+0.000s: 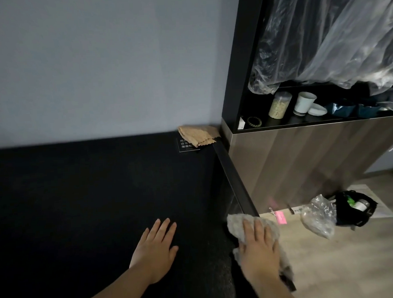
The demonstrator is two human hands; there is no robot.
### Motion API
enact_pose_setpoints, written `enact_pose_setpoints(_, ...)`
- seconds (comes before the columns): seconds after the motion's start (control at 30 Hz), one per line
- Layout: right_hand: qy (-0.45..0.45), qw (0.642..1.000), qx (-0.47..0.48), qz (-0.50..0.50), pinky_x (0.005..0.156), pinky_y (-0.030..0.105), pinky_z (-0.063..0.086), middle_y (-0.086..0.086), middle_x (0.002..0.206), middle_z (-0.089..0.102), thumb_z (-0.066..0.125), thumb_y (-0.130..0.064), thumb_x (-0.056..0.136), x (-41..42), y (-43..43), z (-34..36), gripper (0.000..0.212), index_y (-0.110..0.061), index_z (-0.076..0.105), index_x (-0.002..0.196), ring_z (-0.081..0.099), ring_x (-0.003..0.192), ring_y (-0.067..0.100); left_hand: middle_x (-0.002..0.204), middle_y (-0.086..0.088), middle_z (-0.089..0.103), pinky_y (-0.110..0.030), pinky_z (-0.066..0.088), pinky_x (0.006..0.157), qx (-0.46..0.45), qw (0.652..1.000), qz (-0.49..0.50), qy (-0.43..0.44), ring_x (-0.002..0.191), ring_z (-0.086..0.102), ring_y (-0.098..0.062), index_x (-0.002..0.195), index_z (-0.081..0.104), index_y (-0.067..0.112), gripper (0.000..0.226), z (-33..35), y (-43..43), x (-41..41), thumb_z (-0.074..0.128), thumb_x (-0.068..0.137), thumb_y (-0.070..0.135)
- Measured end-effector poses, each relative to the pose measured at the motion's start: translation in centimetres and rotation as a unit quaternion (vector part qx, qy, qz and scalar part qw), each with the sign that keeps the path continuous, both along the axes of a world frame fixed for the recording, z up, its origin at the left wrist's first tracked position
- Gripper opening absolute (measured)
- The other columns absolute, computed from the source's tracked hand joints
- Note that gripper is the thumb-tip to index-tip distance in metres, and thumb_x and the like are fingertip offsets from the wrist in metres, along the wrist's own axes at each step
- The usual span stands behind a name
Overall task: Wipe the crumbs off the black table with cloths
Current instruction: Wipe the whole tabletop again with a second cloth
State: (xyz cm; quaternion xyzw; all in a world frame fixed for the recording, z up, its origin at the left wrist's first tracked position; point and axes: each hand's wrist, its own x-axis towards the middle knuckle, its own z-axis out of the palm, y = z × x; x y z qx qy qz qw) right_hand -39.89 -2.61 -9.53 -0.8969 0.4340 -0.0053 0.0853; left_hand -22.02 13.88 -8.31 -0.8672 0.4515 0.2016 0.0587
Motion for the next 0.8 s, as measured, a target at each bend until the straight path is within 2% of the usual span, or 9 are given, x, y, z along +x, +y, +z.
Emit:
enact_pose_setpoints(0.13,-0.01,0.989,-0.005,0.146,0.106,0.044,0.009,0.007,0.127,0.061,0.04,-0.052,0.071,1.4,6.4,-1.6,0.06,-0.028,0.044,0.126,0.048,0.121,0.031,0.158,0.002,-0.016,-0.037,-0.003,0.117,0.003,1.0,-0.007,0.007,0.145,-0.016,-0.018,0.15,-0.01,0.025,0.061,0.0,0.1,0.2,0.021,0.101,0.046)
enact_pose_setpoints(0.23,0.063,0.982,0.011,0.178,0.109,0.044,0.007,0.004,0.142,0.046,0.031,-0.046,0.074,-0.2,3.2,-0.7,0.067,-0.025,0.036,0.138,0.046,0.128,0.028,0.158,0.003,-0.015,-0.037,-0.002,0.118,0.01,1.0,-0.017,0.009,0.145,-0.015,-0.017,0.15,-0.009,0.026,0.062,0.3,0.3,0.4,0.023,0.101,0.047)
enact_pose_setpoints(0.33,0.029,0.999,-0.016,0.008,0.114,0.048,0.005,0.005,0.159,0.0,0.002,-0.053,0.081,-1.1,-0.6,0.0,0.074,-0.027,-0.002,0.15,0.006,0.145,0.028,0.158,0.002,-0.015,-0.039,-0.001,0.118,0.009,1.0,-0.014,0.012,0.145,-0.014,-0.018,0.15,-0.009,0.026,0.062,0.3,0.2,0.4,0.024,0.101,0.047)
enact_pose_setpoints(0.4,-0.017,0.999,0.026,-0.031,0.111,0.055,0.016,0.015,0.155,0.021,0.023,-0.045,0.089,0.5,1.7,0.1,0.064,-0.021,0.013,0.148,0.013,0.141,0.035,0.158,0.002,-0.015,-0.039,-0.002,0.118,0.011,1.0,-0.011,0.012,0.145,-0.015,-0.018,0.15,-0.01,0.026,0.062,0.3,0.3,0.1,0.023,0.101,0.046)
enact_pose_setpoints(0.5,-0.018,0.994,-0.005,0.108,0.107,0.049,0.014,0.012,0.126,0.061,0.039,-0.046,0.071,1.3,6.3,-1.6,0.061,-0.026,0.044,0.128,0.039,0.122,0.031,0.158,0.002,-0.015,-0.038,-0.002,0.118,0.009,1.0,-0.015,0.018,0.145,-0.015,-0.018,0.15,-0.009,0.026,0.062,0.4,0.3,0.3,0.024,0.101,0.046)
enact_pose_setpoints(0.57,0.021,0.982,-0.058,0.181,0.109,0.043,0.005,0.002,0.13,0.059,0.039,-0.049,0.067,-0.1,5.4,-1.9,0.063,-0.03,0.047,0.127,0.047,0.121,0.027,0.158,0.002,-0.016,-0.038,-0.002,0.118,0.01,1.0,-0.016,0.02,0.145,-0.015,-0.018,0.15,-0.009,0.026,0.062,0.5,0.4,0.4,0.024,0.101,0.046)
enact_pose_setpoints(0.63,0.043,0.988,-0.052,0.139,0.108,0.043,0.009,0.002,0.141,0.043,0.04,-0.047,0.07,-1.6,2.1,-0.3,0.069,-0.025,0.043,0.135,0.052,0.122,0.029,0.158,0.003,-0.015,-0.038,-0.002,0.117,0.01,1.0,-0.013,0.019,0.145,-0.015,-0.018,0.15,-0.009,0.026,0.063,0.5,0.4,0.4,0.025,0.101,0.046)
enact_pose_setpoints(0.73,0.01,0.999,-0.021,-0.046,0.114,0.046,0.01,0.008,0.157,0.007,0.03,-0.042,0.095,-2.4,0.3,0.0,0.061,-0.025,0.009,0.15,0.014,0.144,0.03,0.158,0.003,-0.016,-0.038,-0.003,0.117,0.007,1.0,-0.007,0.017,0.145,-0.015,-0.018,0.15,-0.009,0.026,0.062,0.3,0.4,0.2,0.024,0.101,0.046)
enact_pose_setpoints(0.8,-0.039,0.996,0.031,-0.07,0.108,0.055,0.018,0.017,0.149,0.032,0.035,-0.041,0.087,-1.0,3.4,-0.3,0.062,-0.021,0.028,0.146,0.022,0.138,0.037,0.158,0.003,-0.016,-0.038,-0.004,0.117,0.008,1.0,-0.008,0.012,0.145,-0.016,-0.018,0.149,-0.01,0.026,0.062,0.3,0.5,0.0,0.022,0.101,0.046)
